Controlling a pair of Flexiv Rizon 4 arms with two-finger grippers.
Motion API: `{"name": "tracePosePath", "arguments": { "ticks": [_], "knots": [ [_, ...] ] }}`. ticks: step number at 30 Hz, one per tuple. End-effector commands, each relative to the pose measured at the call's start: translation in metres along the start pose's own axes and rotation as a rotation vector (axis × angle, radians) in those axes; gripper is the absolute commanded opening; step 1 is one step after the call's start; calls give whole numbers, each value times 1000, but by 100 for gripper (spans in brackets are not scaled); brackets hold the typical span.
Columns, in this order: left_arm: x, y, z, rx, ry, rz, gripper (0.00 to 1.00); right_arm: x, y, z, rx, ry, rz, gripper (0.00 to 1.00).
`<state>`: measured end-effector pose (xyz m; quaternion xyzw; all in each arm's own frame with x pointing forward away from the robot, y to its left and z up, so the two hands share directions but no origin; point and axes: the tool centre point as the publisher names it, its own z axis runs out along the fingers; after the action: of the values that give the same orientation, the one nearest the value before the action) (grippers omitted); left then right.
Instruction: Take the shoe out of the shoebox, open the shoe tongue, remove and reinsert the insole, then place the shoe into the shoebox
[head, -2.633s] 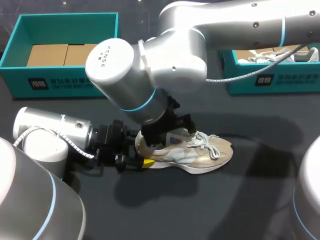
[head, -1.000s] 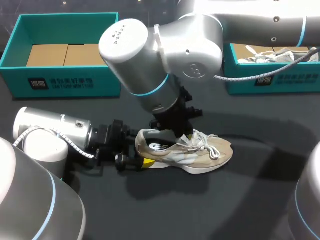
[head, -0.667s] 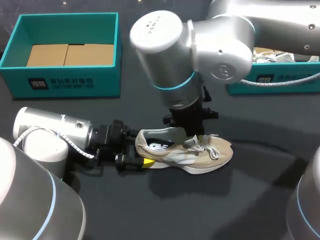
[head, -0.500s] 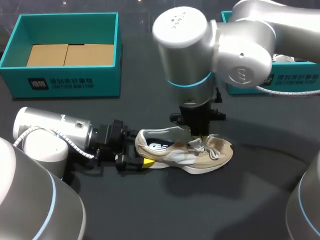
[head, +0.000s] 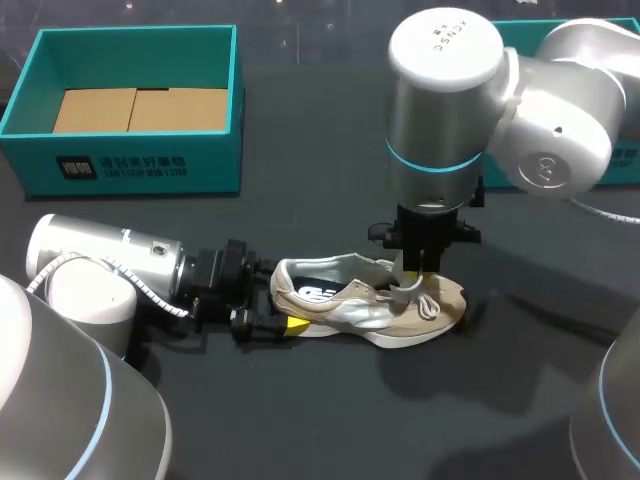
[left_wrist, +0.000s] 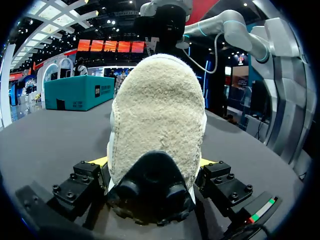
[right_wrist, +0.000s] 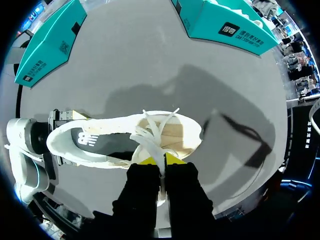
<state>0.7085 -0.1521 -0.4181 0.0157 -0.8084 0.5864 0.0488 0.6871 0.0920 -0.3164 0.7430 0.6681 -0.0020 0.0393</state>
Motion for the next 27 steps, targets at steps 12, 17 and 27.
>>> {"name": "tracePosePath", "arguments": {
  "ticks": [12, 17, 27],
  "knots": [
    [-2, 5, 3, 0, 0, -1, 0, -32, 13, 31, 47, -38, 17, 0],
    [-2, 5, 3, 0, 0, -1, 0, -36, 14, 36, 57, -77, 40, 20],
    [-2, 5, 3, 0, 0, -1, 0, -46, 13, 29, 50, -162, 88, 46]
  ]
}}
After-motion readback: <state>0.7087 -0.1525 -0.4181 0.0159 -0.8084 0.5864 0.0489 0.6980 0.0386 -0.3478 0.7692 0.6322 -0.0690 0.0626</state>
